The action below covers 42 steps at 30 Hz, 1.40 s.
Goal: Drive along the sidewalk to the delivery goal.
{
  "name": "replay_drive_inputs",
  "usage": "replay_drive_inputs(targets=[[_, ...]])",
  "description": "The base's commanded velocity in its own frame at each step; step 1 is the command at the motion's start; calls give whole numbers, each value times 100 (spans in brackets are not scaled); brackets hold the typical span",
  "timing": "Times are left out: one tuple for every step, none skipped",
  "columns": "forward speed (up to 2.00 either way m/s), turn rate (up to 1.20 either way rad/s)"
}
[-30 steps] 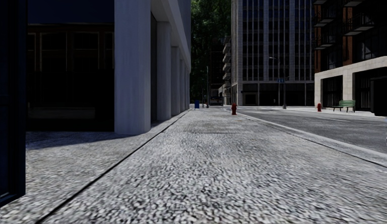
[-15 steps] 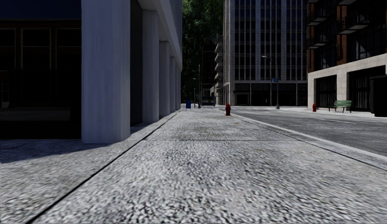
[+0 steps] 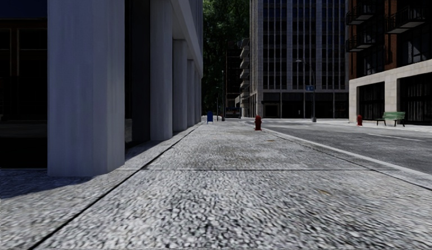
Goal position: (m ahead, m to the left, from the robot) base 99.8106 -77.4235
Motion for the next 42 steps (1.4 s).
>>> replay_drive_inputs(targets=[[200,0],[200,0],[200,0],[200,0],[200,0],[200,0],[200,0],[200,0],[200,0],[200,0],[200,0],[200,0],[200,0],[200,0],[200,0],[200,0],[200,0],[200,0],[200,0],[200,0],[200,0],[200,0],[200,0],[200,0],[200,0],[200,0],[200,0],[200,0],[200,0],[200,0],[200,0],[200,0],[200,0],[200,0],[200,0],[200,0],[200,0],[200,0],[200,0],[200,0],[200,0],[200,0]])
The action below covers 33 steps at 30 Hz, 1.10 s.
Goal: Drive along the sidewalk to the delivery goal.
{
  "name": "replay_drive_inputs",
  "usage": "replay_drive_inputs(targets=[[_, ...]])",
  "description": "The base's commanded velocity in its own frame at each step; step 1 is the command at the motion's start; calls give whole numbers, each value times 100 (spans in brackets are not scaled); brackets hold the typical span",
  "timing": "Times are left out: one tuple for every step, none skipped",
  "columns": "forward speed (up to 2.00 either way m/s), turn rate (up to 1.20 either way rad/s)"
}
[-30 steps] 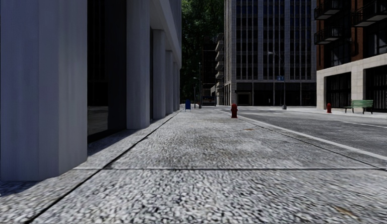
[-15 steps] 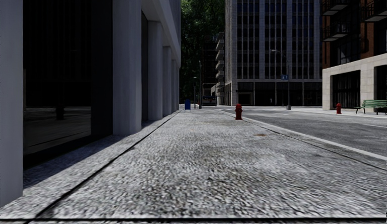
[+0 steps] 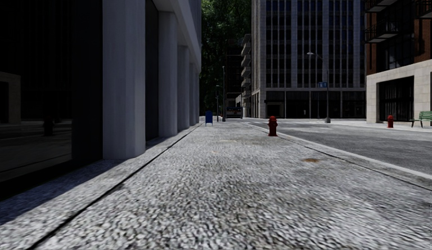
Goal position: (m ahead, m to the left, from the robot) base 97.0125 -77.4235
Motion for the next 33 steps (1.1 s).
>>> replay_drive_inputs(targets=[[200,0],[200,0],[200,0],[200,0],[200,0],[200,0],[200,0],[200,0],[200,0],[200,0],[200,0],[200,0],[200,0],[200,0],[200,0],[200,0],[200,0],[200,0],[200,0],[200,0],[200,0],[200,0],[200,0],[200,0],[200,0],[200,0],[200,0],[200,0],[200,0],[200,0],[200,0],[200,0],[200,0]])
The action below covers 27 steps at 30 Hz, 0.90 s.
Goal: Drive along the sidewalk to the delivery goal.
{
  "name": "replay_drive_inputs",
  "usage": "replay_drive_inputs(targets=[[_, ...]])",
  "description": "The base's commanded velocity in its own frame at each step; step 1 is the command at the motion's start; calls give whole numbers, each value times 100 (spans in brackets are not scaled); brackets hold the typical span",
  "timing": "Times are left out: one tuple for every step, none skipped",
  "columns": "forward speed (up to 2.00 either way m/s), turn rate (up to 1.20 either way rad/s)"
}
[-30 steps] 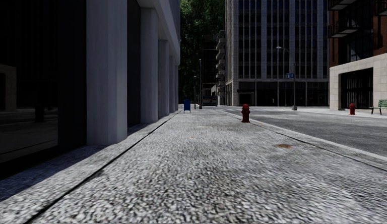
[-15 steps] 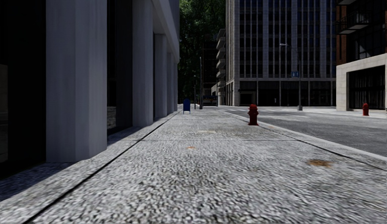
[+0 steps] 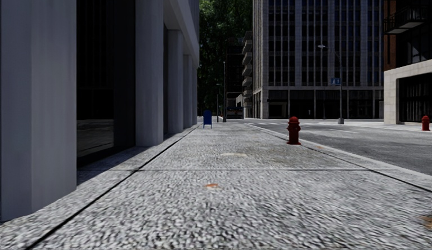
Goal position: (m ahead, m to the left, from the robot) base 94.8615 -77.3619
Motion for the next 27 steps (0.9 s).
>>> replay_drive_inputs(targets=[[200,0],[200,0],[200,0],[200,0],[200,0],[200,0],[200,0],[200,0],[200,0],[200,0],[200,0],[200,0],[200,0],[200,0],[200,0],[200,0],[200,0],[200,0],[200,0],[200,0],[200,0],[200,0],[200,0],[200,-9],[200,-9],[200,-24],[200,-32]])
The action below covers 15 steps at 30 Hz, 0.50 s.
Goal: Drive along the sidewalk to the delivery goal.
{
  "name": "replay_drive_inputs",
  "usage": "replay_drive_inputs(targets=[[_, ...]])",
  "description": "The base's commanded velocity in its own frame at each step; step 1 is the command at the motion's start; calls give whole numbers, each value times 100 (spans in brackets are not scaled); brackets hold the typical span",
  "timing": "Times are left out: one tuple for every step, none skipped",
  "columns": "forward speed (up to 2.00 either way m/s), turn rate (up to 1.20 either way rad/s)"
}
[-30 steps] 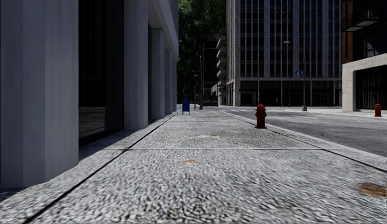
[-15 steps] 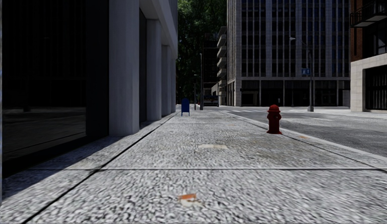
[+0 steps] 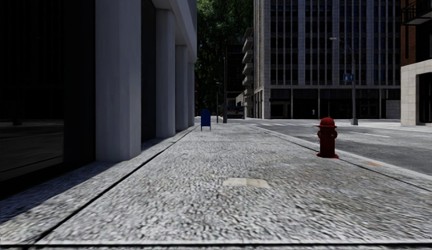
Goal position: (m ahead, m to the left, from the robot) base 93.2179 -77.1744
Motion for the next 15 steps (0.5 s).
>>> replay_drive_inputs(targets=[[200,-35],[200,-35],[200,-35],[200,-35],[200,-35],[200,-35],[200,-27],[200,-11],[200,0],[200,0],[200,0],[200,0],[200,0],[200,0],[200,0]])
